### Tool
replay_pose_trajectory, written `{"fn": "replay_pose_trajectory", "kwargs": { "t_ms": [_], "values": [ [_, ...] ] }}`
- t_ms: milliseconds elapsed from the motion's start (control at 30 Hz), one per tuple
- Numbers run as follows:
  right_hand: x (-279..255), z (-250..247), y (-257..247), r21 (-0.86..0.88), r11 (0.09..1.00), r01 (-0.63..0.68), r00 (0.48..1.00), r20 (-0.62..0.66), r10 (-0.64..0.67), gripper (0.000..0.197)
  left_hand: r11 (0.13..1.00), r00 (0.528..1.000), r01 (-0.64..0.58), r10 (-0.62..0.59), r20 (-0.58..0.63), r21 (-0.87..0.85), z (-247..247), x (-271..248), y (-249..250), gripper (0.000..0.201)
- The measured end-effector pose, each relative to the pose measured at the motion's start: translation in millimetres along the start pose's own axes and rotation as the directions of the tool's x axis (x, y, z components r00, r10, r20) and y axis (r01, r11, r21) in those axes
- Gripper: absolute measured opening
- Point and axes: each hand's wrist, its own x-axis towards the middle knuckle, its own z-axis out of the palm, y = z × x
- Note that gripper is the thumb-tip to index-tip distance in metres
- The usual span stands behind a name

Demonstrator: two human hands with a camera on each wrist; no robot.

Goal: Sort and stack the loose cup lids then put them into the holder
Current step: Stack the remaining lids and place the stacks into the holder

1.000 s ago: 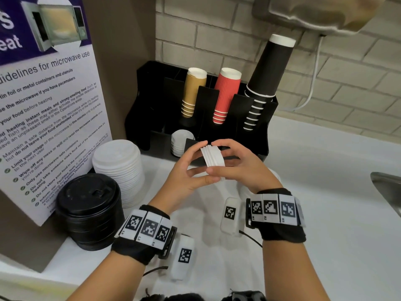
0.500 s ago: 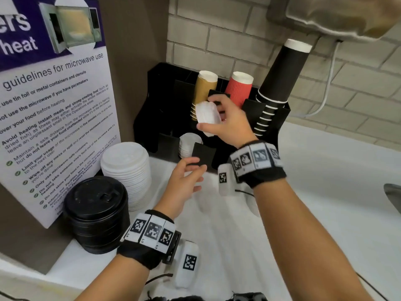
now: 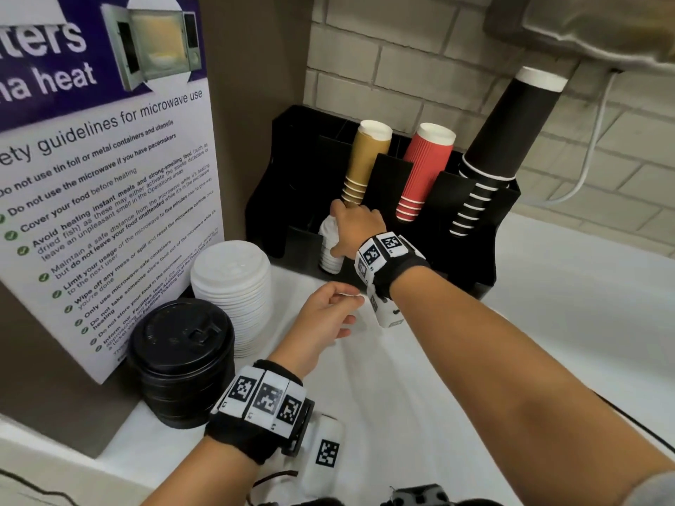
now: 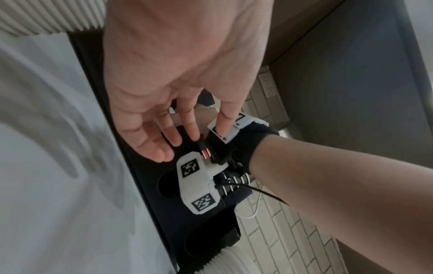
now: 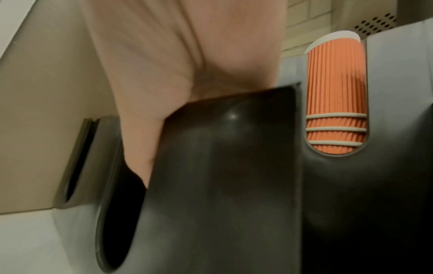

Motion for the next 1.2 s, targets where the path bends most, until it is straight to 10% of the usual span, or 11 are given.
{"fn": "replay_pose_trajectory", "kwargs": {
  "t_ms": [367,500,633,900,1200],
  "values": [
    [-9,5,-3,-0.039,0.998,0.04,0.999,0.019,-0.039,0.076,1.0,1.0,-0.022,0.022,0.004,0.006,1,-4,0,0.014],
    [-34,-13,12,0.476,0.873,0.104,0.979,-0.203,-0.005,0.056,0.999,0.999,-0.033,0.033,-0.002,-0.011,-1,-5,0,0.007],
    [-89,-29,51,0.749,0.654,0.105,0.858,-0.4,0.321,0.032,0.999,0.999,-0.04,0.04,-0.008,-0.01,-2,-5,0,0.005],
    [-196,3,122,0.669,0.54,-0.511,0.72,-0.009,0.694,0.047,0.997,0.997,-0.071,0.071,0.017,0.006,4,-3,2,0.007],
    [-204,27,112,0.604,0.476,-0.639,0.689,0.175,0.703,0.082,0.998,0.996,-0.061,0.06,0.062,0.011,12,-6,1,0.008]
  ]
}}
